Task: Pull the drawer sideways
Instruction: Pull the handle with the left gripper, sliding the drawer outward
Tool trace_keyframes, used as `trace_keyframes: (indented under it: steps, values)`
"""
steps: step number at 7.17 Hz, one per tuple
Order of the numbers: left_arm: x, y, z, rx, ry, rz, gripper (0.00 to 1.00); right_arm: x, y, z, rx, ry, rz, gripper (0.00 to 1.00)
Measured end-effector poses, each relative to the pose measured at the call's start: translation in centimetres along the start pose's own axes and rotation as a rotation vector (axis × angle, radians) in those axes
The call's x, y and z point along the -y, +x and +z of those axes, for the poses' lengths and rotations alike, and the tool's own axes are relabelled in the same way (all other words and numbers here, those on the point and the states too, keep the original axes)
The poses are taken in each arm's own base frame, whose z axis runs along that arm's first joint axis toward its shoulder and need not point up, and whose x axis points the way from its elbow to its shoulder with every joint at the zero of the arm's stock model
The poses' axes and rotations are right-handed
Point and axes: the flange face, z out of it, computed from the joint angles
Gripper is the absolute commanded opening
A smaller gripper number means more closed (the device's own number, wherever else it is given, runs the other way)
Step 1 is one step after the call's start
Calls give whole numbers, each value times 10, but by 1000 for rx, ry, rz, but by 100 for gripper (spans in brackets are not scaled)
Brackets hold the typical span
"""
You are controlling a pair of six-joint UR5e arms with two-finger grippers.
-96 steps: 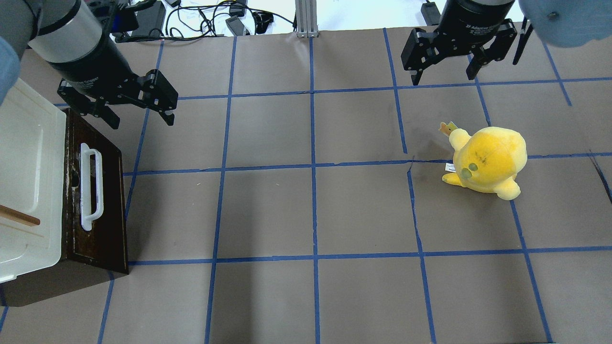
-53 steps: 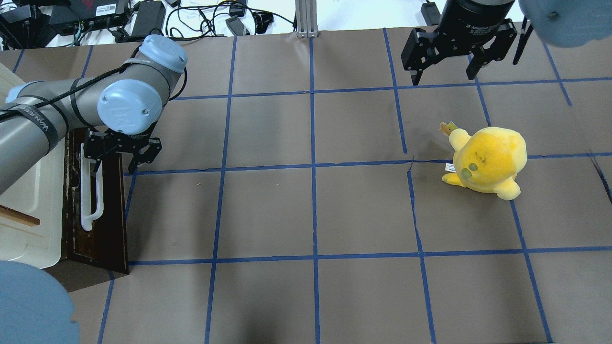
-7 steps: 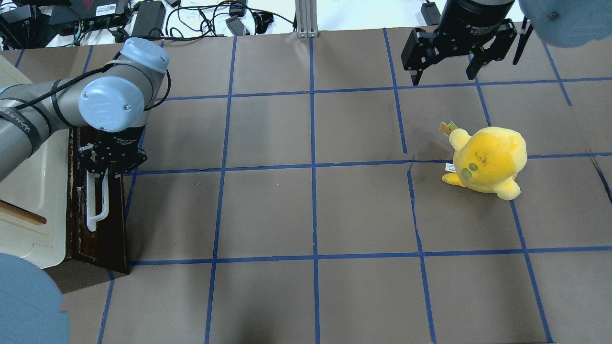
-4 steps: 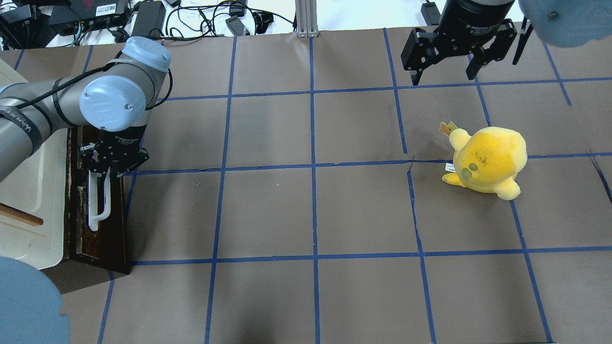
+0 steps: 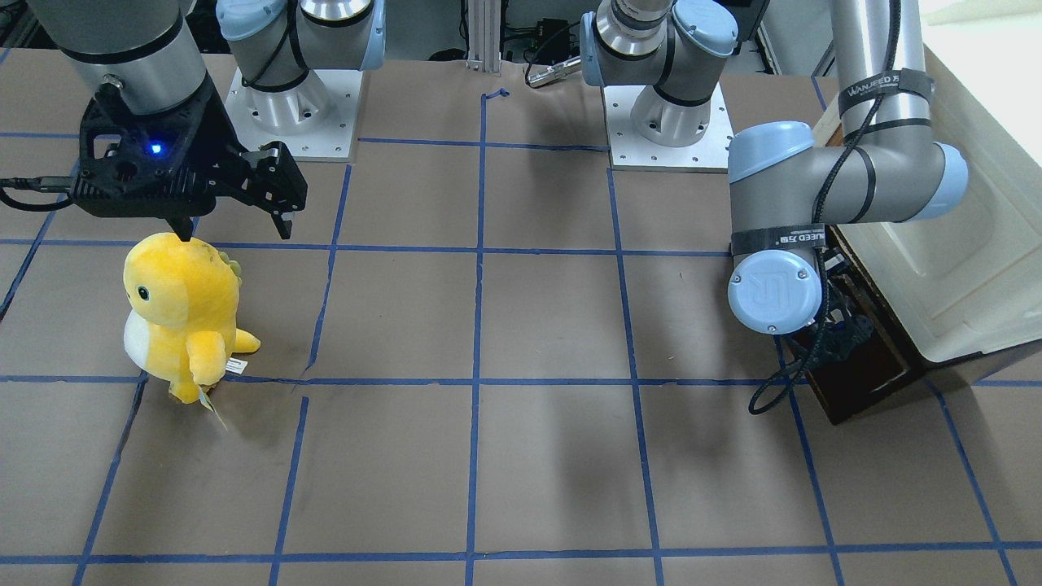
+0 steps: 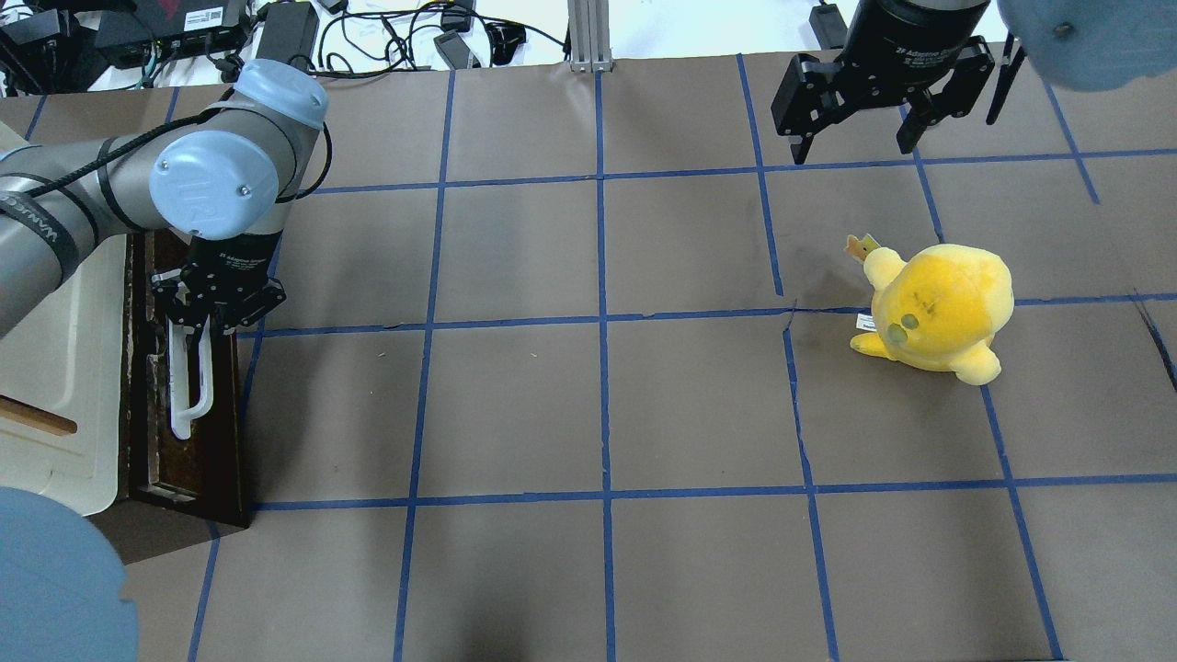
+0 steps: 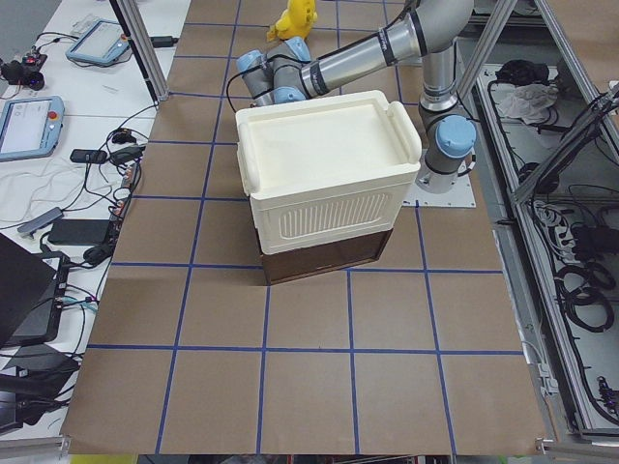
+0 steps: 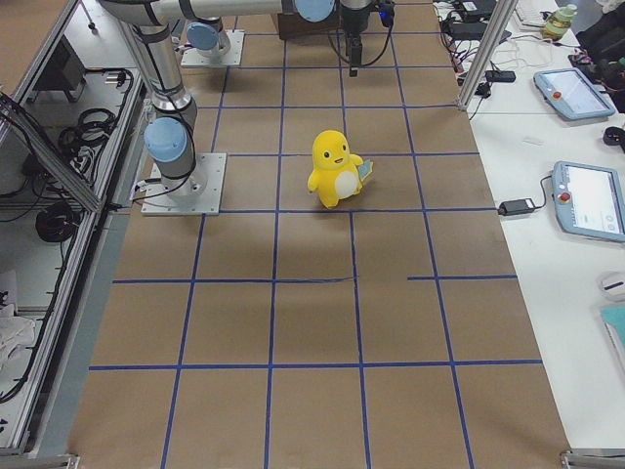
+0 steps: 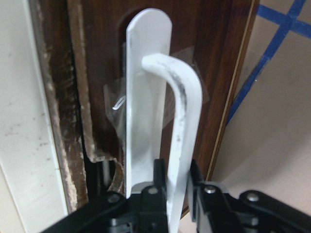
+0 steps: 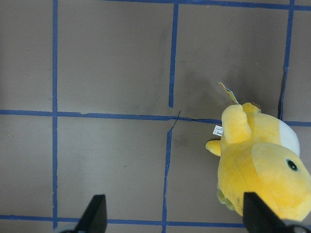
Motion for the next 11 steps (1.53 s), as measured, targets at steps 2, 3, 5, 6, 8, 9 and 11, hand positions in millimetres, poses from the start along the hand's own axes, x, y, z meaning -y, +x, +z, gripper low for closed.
trace_keyframes:
  steps: [2,3,5,6,8,9,11]
  values:
    - [-4,7,-4,2,11,6,7,0,0,0,0,0,0,100]
    - [-4,9,-6,-2,11,6,7,0,0,0,0,0,0,100]
    - [-5,12,-11,-19,11,6,9,0,0,0,0,0,0,100]
    - [-6,13,-13,-22,12,7,9,0,0,0,0,0,0,100]
    - [-9,17,-18,-27,20,14,8,0,0,0,0,0,0,100]
    - [-9,18,-21,-34,21,14,8,0,0,0,0,0,0,100]
    - [-11,23,-25,-38,27,16,8,0,0,0,0,0,0,100]
